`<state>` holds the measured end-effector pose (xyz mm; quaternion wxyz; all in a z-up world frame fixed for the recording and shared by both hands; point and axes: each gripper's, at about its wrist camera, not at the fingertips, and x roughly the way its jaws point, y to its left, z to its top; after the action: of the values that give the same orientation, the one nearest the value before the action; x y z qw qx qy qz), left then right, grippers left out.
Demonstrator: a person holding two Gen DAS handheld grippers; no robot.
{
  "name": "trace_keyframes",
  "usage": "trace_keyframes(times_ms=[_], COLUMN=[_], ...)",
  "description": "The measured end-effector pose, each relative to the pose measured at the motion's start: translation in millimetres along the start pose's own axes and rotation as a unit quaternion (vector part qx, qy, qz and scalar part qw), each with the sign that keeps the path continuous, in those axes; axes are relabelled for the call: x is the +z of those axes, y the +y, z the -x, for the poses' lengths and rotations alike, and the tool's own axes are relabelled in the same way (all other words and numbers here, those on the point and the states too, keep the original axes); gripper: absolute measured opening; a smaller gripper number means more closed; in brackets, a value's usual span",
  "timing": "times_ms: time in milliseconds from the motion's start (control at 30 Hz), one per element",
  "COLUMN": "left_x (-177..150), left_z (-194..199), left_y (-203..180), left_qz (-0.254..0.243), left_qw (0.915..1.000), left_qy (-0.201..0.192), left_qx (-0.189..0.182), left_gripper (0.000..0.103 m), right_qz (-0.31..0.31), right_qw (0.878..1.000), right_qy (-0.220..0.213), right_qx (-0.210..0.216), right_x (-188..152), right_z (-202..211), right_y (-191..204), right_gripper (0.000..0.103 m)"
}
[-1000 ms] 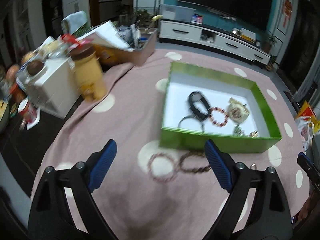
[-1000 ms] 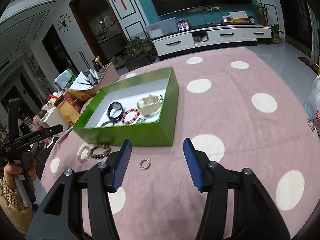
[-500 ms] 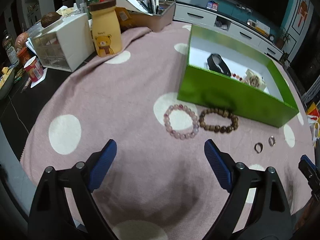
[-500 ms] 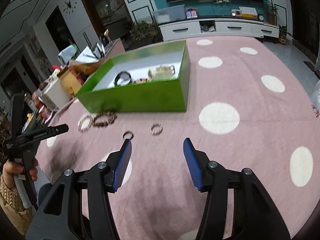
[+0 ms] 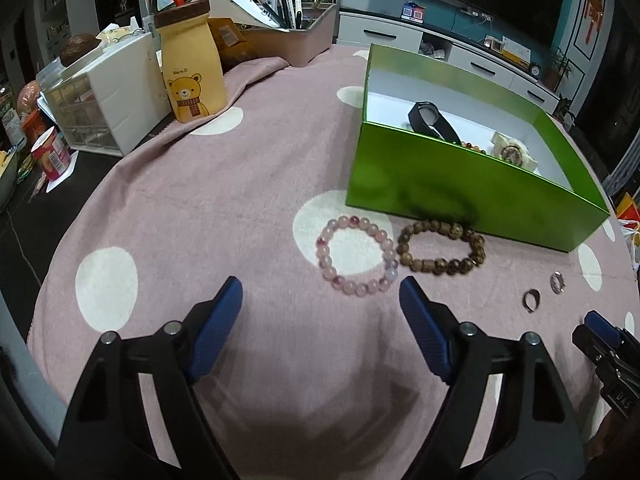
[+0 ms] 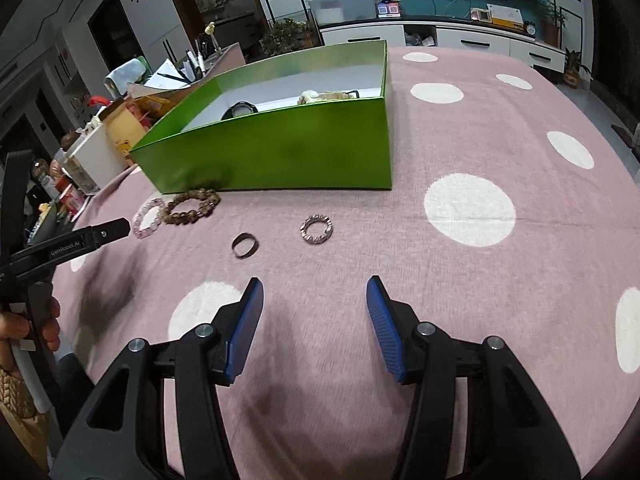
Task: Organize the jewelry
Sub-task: 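Grasp the pink bead bracelet with the left tool while the right grasps the silver beaded ring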
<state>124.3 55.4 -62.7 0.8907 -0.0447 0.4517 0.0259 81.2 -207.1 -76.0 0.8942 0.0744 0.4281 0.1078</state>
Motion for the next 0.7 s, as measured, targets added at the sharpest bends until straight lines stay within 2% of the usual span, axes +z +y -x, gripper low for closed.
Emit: trace_keyframes(times_ms=[233, 433, 633, 700], left_x=[8.7, 10.4, 8.9, 9.3], left_z=[-18.6, -27.3, -29.4, -29.1], left_y=[-4.9, -6.1, -9.6, -11.1], left_qz=[-0.011, -0.016, -0.034, -0.038], left_qw=[0.9999, 0.9997, 0.9994, 0.9993], left_qy=[0.011, 0.017, 0.004, 0.001], left_qx=[0.003, 0.001, 0.006, 0.003], left_gripper=[0.067, 0.055, 0.053, 0.045], right_qz=[0.028, 0.05, 0.059, 0.066], right_qw=[0.999, 0.998, 0.997, 0.997], right_qy=[0.002, 0.007, 0.01, 0.009], right_qx=[-0.018, -0.034, -0.045, -0.05], right_x=[11.1, 23.4, 31.0, 33.2], right_z=[-14.0, -27.7, -38.6, -41.1], right_y=[8.9, 16.1, 19.0, 21.4], right_gripper=[0.054, 0.047, 0.043, 0.037])
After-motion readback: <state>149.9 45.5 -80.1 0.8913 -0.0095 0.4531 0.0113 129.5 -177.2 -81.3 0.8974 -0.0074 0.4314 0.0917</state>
